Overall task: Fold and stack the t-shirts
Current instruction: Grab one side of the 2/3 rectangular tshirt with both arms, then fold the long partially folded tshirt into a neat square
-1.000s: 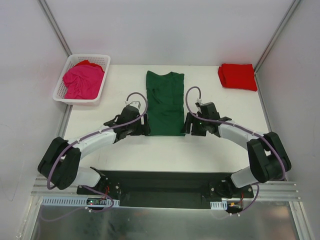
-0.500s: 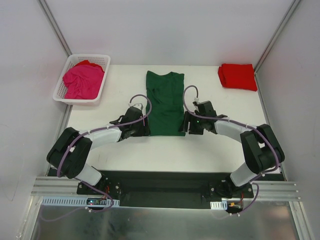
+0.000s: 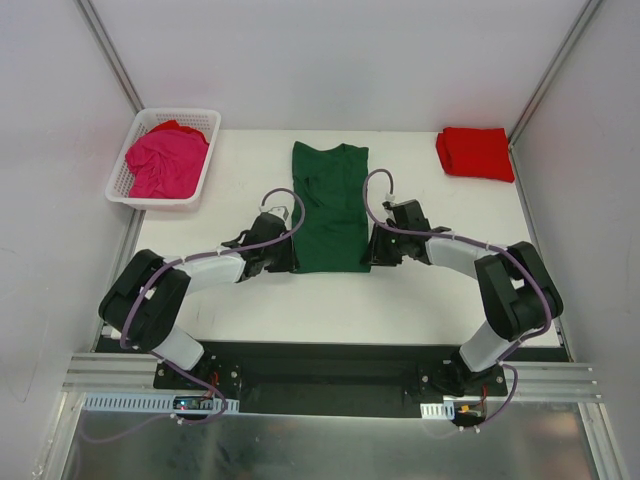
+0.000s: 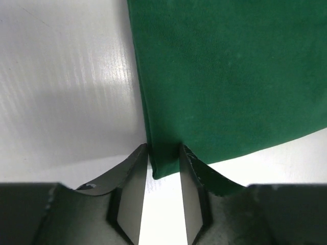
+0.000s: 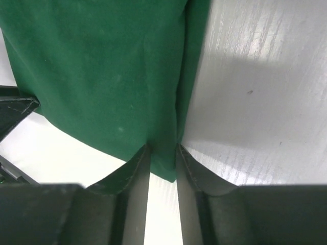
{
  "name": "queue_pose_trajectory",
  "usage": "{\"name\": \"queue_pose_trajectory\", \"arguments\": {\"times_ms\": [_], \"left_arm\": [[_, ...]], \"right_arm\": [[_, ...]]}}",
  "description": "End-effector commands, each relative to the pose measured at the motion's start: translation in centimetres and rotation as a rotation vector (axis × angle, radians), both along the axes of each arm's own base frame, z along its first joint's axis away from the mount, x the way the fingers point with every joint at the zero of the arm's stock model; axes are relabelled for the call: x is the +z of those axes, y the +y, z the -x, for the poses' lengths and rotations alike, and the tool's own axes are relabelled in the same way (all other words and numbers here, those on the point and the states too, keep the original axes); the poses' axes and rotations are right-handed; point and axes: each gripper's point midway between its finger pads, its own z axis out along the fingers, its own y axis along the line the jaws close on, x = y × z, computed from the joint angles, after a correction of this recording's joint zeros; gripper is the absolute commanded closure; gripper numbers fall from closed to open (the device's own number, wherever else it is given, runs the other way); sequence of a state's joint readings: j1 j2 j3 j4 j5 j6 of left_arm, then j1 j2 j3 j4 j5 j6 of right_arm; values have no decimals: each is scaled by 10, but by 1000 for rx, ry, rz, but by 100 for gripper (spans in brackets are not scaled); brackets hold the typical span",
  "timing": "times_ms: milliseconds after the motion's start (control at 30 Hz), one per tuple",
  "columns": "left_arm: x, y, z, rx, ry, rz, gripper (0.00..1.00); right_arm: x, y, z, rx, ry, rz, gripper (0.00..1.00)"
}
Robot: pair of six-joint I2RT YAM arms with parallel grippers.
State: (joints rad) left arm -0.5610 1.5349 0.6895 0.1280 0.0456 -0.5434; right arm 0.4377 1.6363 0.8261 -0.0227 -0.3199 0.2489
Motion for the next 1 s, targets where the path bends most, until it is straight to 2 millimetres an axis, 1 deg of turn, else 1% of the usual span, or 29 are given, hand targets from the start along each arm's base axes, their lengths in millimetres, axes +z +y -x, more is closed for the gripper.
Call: {"name": "queue_pose_trajectory", "arguments": {"times_ms": [0,33,67,100,167,233,400,433,467,600,667,700,767,800,833,867,900,933,967], "left_arm": [[-1,-2,0,-2,12,18,74],[-1,-1,0,-1,13,19,75],[-1,-2,1,-2,15,20,77],[-1,-2,1,-4,15,22,78],[0,-3,3,-3,21,30,85],[0,-4,4,-7,24,38,91],[3,-5,17,-25,42,74,92],[8,-4,18,-25,31,83,93],[4,-1,25,-23,46,80,93],[4,7,42,-14,59,87,95],[6,12,51,-4,62,95,96],[11,12,57,-8,57,101,96],[9,16,69,-1,73,100,97],[14,15,76,-11,69,108,97],[11,17,83,-3,79,109,98],[13,15,86,-6,72,118,98],[17,16,93,-6,74,124,97],[12,16,104,-8,103,126,98],[12,16,109,-4,105,131,98]], "right_arm": [[2,3,3,11,0,-15,77],[2,3,4,9,2,-17,80],[2,2,5,10,4,-18,87],[1,3,7,11,8,-18,90],[1,2,8,11,6,-19,95],[0,2,11,14,12,-18,96],[0,1,24,23,17,-17,99],[1,2,27,32,16,-16,99],[1,1,29,28,13,-8,99],[0,0,45,36,21,13,99],[0,-2,54,36,24,22,99],[0,-1,59,43,26,27,99],[0,-3,69,42,33,38,99],[0,-1,76,55,35,42,99],[0,-1,80,55,37,46,99],[1,-4,88,48,39,52,99],[2,-1,95,63,38,55,99],[1,-2,101,63,40,68,99],[2,-2,107,58,41,65,99]]}}
